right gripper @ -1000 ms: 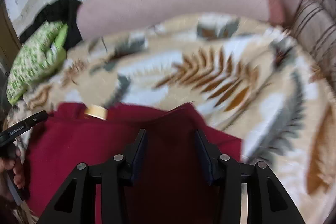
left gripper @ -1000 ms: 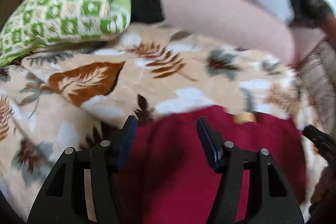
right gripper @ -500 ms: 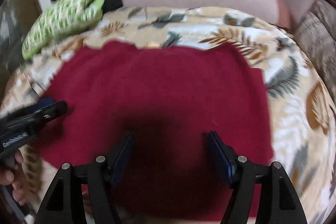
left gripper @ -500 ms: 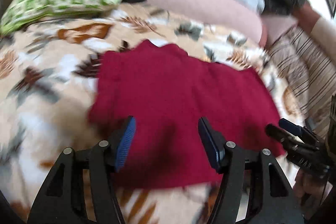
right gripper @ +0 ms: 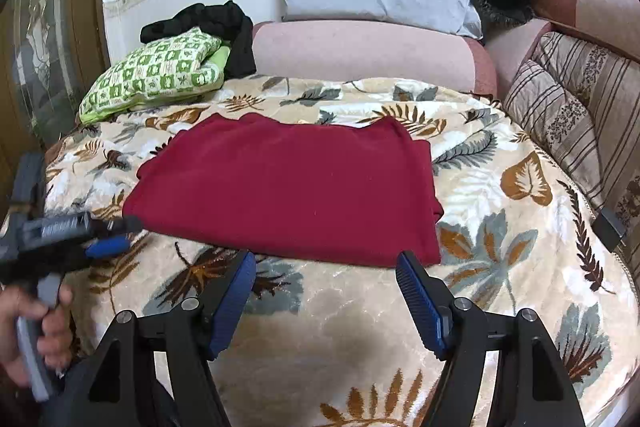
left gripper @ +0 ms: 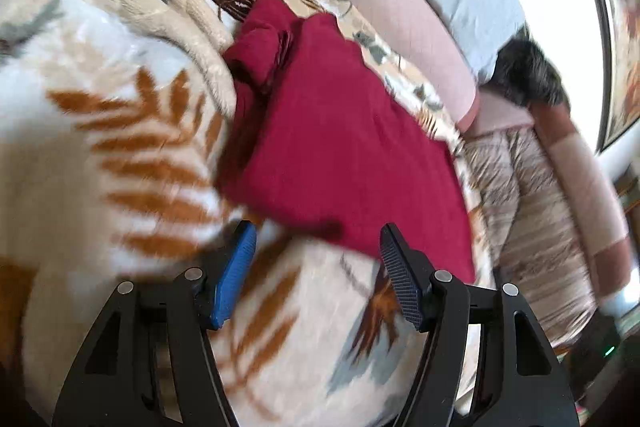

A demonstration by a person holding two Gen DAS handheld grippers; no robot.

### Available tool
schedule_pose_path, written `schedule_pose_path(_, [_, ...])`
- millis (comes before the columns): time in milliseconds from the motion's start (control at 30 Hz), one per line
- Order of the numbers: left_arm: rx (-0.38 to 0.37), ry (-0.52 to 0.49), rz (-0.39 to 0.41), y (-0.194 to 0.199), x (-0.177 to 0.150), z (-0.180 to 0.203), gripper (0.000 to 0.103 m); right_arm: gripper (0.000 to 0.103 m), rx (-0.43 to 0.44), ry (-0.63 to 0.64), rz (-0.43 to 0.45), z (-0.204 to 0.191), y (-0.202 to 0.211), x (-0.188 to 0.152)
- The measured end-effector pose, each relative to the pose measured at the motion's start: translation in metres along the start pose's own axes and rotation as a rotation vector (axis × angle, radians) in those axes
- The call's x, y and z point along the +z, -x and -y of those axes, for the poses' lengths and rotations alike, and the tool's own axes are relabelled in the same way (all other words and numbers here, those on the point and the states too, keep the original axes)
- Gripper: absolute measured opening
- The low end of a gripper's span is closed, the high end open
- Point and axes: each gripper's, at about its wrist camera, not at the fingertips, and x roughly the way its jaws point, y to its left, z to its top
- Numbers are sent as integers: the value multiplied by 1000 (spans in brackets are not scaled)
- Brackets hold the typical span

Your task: Fold small clothes

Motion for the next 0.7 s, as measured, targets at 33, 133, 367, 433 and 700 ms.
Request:
schedule_pose_path(33, [-17,14,15,-4,6,-2,64,70,-3,-5,-21,1,-5,1])
schedule_pose_path(133, [-32,59,77,-8,11,-9,64,70,-1,-1,-77,2,-17,1])
schedule_pose_path(367, [-28,163,150,-11,28,-12,63,70,-6,27,-91,-2,-21,0])
schedule_pose_path(433, [-29,160,156,-10,28,-11,58,70,-6,27,-92,-2,-21,0])
schedule_pose_path(700, [152,27,217,-6,20,3,19,70,38,27,-98,-4,-22,11])
